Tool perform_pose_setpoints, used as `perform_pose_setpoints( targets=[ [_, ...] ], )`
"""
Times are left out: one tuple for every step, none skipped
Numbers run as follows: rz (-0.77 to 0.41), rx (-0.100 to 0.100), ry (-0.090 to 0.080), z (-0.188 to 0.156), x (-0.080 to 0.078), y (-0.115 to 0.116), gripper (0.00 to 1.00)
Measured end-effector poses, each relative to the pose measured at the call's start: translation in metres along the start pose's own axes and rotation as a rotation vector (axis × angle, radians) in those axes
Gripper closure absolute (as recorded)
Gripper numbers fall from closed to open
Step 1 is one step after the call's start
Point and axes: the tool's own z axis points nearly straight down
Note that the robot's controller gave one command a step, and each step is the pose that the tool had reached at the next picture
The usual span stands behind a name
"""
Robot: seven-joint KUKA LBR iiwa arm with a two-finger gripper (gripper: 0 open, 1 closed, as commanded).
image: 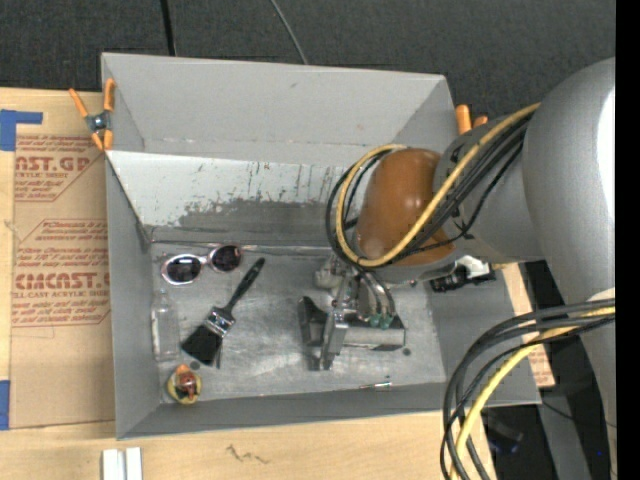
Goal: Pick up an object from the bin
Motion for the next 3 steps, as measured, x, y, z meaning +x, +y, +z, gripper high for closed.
perform_pose_setpoints(
  targets=[
    [0.092,-0.002,-0.01,-0.0026,0.0125,-0.0036,0.0],
    [0.04,0.004,-0.001,-0.0018,0.0065,-0.0027,0.0],
    [0.078,0.0,-0.011,-0.0039,0.0073,-0.0022,1.0]
  ],
)
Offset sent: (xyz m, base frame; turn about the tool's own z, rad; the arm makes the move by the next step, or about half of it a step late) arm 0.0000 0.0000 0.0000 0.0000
